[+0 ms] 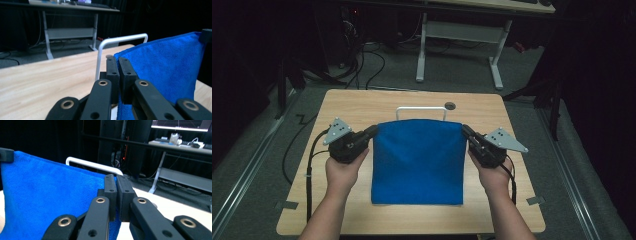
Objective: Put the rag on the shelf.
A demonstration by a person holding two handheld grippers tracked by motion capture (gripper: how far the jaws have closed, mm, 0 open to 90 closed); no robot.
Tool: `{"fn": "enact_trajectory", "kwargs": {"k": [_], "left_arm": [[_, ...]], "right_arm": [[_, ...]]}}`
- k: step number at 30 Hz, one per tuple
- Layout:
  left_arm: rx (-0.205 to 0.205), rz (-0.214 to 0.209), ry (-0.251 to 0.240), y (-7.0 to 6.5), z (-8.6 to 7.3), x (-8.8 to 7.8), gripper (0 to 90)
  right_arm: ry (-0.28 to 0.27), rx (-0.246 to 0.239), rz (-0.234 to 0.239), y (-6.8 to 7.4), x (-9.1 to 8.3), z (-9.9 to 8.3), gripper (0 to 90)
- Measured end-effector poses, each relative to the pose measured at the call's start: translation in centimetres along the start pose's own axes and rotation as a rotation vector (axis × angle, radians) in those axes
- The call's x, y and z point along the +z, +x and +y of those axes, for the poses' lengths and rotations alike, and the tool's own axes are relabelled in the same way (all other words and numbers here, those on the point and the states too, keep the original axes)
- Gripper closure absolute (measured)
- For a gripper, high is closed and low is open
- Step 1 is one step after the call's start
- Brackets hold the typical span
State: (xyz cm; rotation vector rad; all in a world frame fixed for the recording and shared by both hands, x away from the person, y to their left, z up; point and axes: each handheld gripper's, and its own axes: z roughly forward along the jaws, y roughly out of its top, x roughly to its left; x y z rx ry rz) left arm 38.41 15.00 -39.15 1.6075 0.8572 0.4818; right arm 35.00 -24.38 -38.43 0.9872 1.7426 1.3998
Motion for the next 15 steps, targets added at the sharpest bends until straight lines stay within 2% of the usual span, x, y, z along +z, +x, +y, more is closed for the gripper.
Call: {"fn": "enact_trajectory", "kwargs": {"k": [8,15], "left_arm": [[0.015,0.006,-0.044,-0.1,2.3,-0.1,87.8],[0.036,0.010,-0.057,-0.1,4.1,0.1,87.9]], "right_arm": [[-0.030,-0.006,-0.002,-0.5,-0.1,2.1,88.2],[-0.068,-0.013,-0.005,-0.9,-0.5,3.9,88.3]]}}
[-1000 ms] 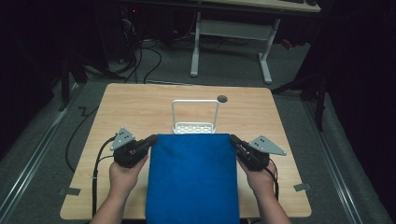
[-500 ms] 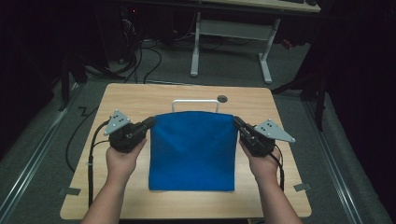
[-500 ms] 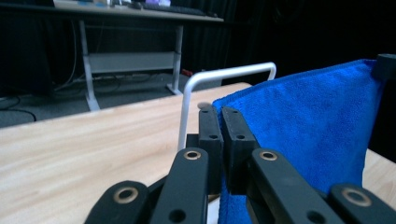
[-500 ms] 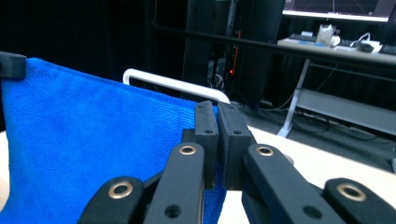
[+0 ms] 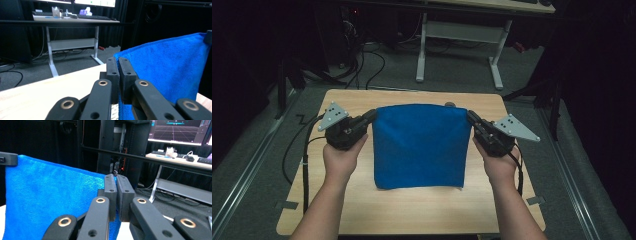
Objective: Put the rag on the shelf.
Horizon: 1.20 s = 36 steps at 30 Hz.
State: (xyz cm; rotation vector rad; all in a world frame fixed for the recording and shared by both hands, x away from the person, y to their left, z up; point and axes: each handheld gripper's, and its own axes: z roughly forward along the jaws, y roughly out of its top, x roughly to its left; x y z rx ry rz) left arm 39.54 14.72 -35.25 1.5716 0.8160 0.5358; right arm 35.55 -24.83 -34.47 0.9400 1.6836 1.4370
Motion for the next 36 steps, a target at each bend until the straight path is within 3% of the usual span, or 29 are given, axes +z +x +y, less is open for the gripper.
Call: {"fn": "enact_trajectory", "kwargs": {"k": [8,17,22,28,33,36], "left_arm": [[0.018,0.004,-0.027,0.4,1.9,0.3,87.9],[0.022,0.029,-0.050,2.2,4.0,0.7,87.8],[0.059,0.046,-0.021,3.3,4.8,2.2,87.9],[0.072,0.076,-0.023,4.4,5.9,4.3,87.9],[0.074,0.098,-0.022,5.2,6.3,6.1,88.2],[0.054,0.113,-0.033,6.0,6.5,7.1,88.1]], "right_arm": [[-0.027,-0.022,-0.011,-0.2,0.3,1.9,88.3],[-0.042,0.002,-0.020,-1.2,1.3,3.7,88.4],[-0.043,0.012,-0.034,-2.1,2.6,4.4,88.4],[-0.028,0.037,-0.049,-3.5,5.0,4.3,88.5],[-0.026,0.052,-0.055,-4.5,6.9,4.3,88.5],[-0.027,0.077,-0.060,-5.2,8.1,4.6,88.5]]}}
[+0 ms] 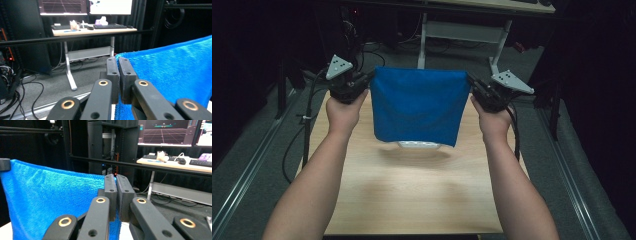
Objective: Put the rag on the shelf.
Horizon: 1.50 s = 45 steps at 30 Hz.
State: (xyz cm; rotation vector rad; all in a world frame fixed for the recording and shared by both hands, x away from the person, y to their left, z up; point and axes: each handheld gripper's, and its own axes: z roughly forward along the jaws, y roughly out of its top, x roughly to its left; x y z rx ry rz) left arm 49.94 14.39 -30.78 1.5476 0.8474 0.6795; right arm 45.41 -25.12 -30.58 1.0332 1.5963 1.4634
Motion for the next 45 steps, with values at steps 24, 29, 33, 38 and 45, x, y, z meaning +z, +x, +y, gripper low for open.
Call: {"fn": "enact_trajectory", "kwargs": {"k": [24,29,33,38,45], "left_arm": [[-0.047,0.045,0.274,2.3,-6.3,6.8,87.9],[-0.062,0.005,0.338,2.2,-9.3,6.9,87.9],[-0.082,-0.032,0.368,2.0,-11.2,6.8,87.9],[-0.119,-0.060,0.385,1.5,-13.5,6.2,87.9],[-0.183,-0.090,0.398,1.1,-16.4,5.6,87.8]], "right_arm": [[0.224,-0.039,-0.098,-2.9,7.8,-5.0,89.1],[0.278,-0.032,-0.086,-3.1,8.0,-7.9,89.0],[0.311,-0.018,-0.069,-2.9,7.7,-10.0,89.0],[0.348,-0.005,-0.052,-2.4,7.2,-12.2,89.0],[0.400,0.012,-0.022,-1.2,6.4,-15.1,88.9]]}}
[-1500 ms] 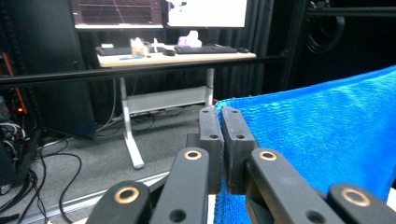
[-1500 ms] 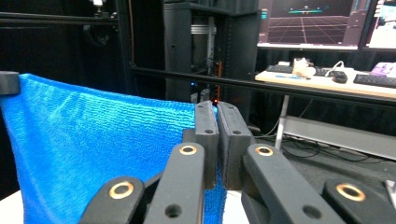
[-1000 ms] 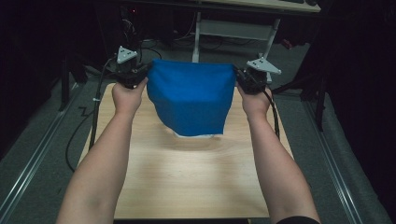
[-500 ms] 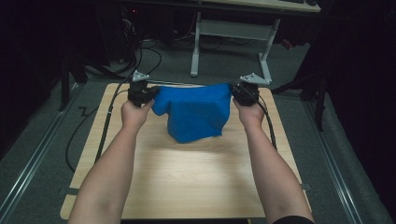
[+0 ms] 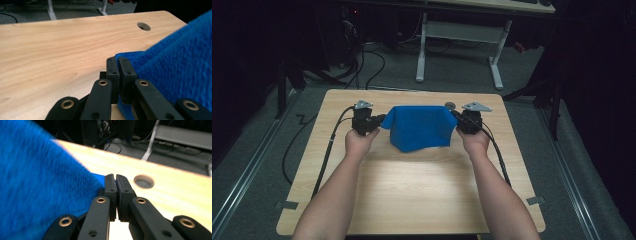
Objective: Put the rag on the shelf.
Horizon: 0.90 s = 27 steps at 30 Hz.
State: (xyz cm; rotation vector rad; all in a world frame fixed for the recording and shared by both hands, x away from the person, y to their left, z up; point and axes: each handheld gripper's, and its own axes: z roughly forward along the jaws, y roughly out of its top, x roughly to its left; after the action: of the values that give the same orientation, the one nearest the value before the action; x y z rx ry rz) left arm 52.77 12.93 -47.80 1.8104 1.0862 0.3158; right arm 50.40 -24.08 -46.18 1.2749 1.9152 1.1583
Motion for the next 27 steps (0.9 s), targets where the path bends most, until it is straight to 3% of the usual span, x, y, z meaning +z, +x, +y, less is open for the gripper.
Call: {"fn": "enact_trajectory", "kwargs": {"k": [6,15,20,27], "left_arm": [[-0.029,-0.015,0.012,0.1,-1.4,0.6,87.8],[-0.051,-0.024,0.032,0.1,-2.3,1.3,87.5],[-0.057,-0.027,0.065,-0.5,-2.6,1.5,87.1],[-0.058,-0.023,0.098,-1.4,-2.9,1.3,86.9]], "right_arm": [[0.025,0.012,0.014,0.6,0.5,-1.6,88.9],[0.036,0.014,0.018,0.9,0.8,-2.6,88.8],[0.059,0.024,0.020,0.7,0.7,-3.3,88.8],[0.072,0.003,0.032,1.3,0.9,-3.6,88.8]]}}
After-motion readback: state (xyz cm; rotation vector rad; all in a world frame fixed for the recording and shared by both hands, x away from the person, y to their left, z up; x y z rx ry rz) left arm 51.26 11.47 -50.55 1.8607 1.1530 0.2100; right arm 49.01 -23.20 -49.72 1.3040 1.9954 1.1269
